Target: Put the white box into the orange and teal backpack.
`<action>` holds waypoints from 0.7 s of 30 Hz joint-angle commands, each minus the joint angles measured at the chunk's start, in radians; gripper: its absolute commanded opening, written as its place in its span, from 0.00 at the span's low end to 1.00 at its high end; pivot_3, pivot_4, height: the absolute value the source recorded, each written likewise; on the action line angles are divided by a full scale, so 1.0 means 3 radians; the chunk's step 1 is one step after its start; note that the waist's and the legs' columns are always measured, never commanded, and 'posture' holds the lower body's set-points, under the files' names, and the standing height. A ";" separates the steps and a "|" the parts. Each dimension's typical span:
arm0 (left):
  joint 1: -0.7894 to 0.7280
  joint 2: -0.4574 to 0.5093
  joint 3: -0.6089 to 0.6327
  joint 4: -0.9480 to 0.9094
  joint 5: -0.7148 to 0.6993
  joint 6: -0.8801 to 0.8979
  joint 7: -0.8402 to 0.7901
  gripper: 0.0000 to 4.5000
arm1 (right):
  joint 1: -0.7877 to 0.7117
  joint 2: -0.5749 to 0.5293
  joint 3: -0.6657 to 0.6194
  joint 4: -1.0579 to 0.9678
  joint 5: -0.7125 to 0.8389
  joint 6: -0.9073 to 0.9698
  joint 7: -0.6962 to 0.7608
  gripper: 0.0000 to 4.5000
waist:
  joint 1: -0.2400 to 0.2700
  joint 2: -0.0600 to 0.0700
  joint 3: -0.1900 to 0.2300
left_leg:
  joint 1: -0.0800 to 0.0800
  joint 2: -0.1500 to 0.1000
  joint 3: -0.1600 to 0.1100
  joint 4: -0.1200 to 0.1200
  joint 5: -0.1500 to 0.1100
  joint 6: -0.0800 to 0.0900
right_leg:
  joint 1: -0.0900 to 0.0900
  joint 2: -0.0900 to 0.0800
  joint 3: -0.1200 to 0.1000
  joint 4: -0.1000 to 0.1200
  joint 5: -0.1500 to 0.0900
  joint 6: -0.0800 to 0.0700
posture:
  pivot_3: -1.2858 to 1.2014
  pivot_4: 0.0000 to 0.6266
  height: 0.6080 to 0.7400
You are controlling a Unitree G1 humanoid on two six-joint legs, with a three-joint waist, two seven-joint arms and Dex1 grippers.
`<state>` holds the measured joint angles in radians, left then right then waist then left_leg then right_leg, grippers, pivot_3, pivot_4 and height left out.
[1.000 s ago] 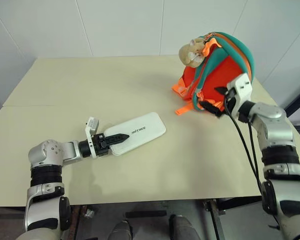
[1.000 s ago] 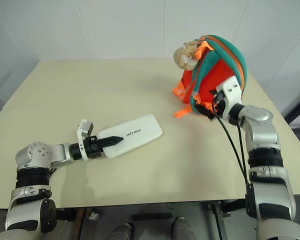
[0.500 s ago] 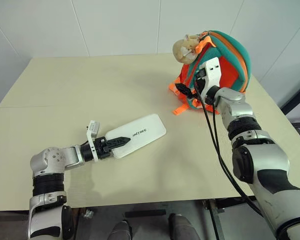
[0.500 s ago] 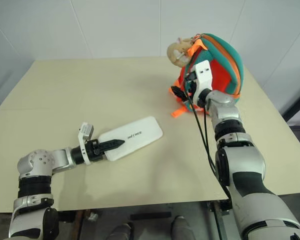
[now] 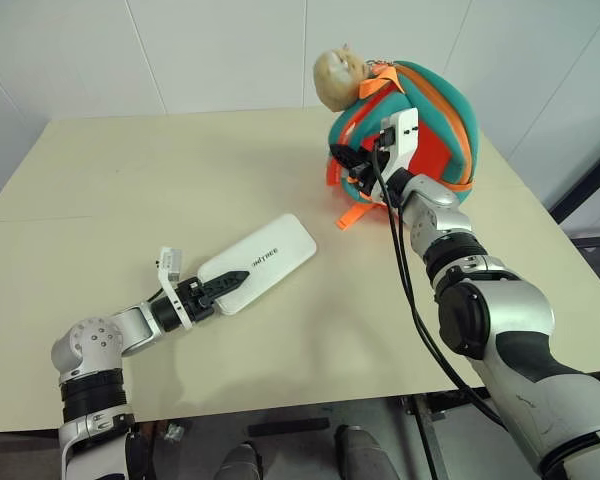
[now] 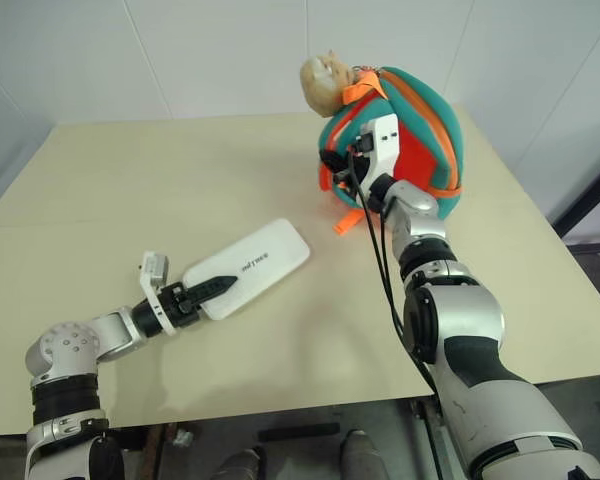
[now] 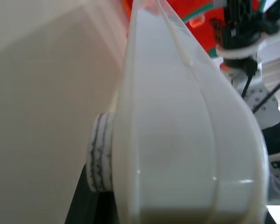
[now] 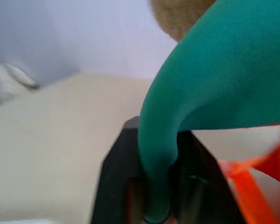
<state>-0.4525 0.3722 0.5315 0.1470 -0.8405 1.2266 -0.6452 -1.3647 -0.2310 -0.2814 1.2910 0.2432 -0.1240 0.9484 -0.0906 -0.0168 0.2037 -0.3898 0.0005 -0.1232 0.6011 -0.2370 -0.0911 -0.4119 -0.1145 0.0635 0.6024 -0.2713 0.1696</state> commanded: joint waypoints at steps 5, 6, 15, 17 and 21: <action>0.0134 0.0361 0.0315 -0.0195 -0.0242 -0.0323 -0.0098 0.29 | 0.0275 -0.0156 0.0291 -0.1465 0.0507 0.1497 0.1451 0.01 | 0.0015 0.0002 0.0001 | -0.0002 0.0001 -0.0001 -0.0003 0.0000 0.0000 | -0.0005 0.0001 0.0000 0.0001 -0.0001 -0.0001 | 0.52 0.24 1.00; 0.0157 0.0407 0.0349 -0.0204 -0.0267 -0.0336 -0.0095 0.29 | 0.0420 -0.0216 0.0345 -0.1848 0.0645 0.1849 0.1523 0.01 | 0.0024 0.0002 0.0001 | -0.0002 0.0001 -0.0002 -0.0003 0.0000 0.0000 | -0.0005 0.0001 -0.0001 0.0001 -0.0003 -0.0002 | 0.52 0.24 1.00; 0.0504 0.0726 0.0461 -0.0427 -0.0337 -0.0437 -0.0118 0.29 | 0.1301 -0.1262 0.0631 -0.4262 0.1775 0.3928 0.1755 0.01 | 0.0119 0.0004 0.0003 | -0.0011 0.0000 -0.0002 -0.0001 -0.0013 0.0012 | -0.0014 -0.0001 -0.0001 -0.0006 -0.0010 -0.0004 | 0.52 0.24 1.00; 0.0558 0.0737 0.0422 -0.0530 -0.0301 -0.0590 -0.0172 0.29 | 0.1394 -0.1481 0.0696 -0.4381 0.1847 0.4040 0.1807 0.01 | 0.0126 0.0002 0.0002 | -0.0009 0.0000 -0.0001 0.0001 -0.0014 0.0012 | -0.0012 -0.0001 -0.0001 -0.0012 -0.0012 -0.0005 | 0.52 0.24 1.00; 0.0707 0.0805 0.0294 -0.0908 -0.0354 -0.0742 -0.0377 0.29 | 0.1533 -0.1878 0.0819 -0.4509 0.2026 0.4228 0.2016 0.01 | 0.0145 -0.0001 0.0005 | -0.0010 0.0000 0.0002 0.0020 -0.0018 0.0015 | -0.0005 -0.0001 -0.0001 -0.0013 -0.0011 -0.0004 | 0.52 0.24 1.00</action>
<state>-0.2436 0.5977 0.6172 -0.0448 -0.9136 1.0422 -0.7151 -0.8970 -0.7674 -0.0312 -0.0229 0.8081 1.1248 1.4930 -0.0471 -0.0171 0.2050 -0.3934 0.0004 -0.1225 0.6087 -0.2431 -0.0861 -0.4134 -0.1148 0.0631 0.5982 -0.2744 0.1684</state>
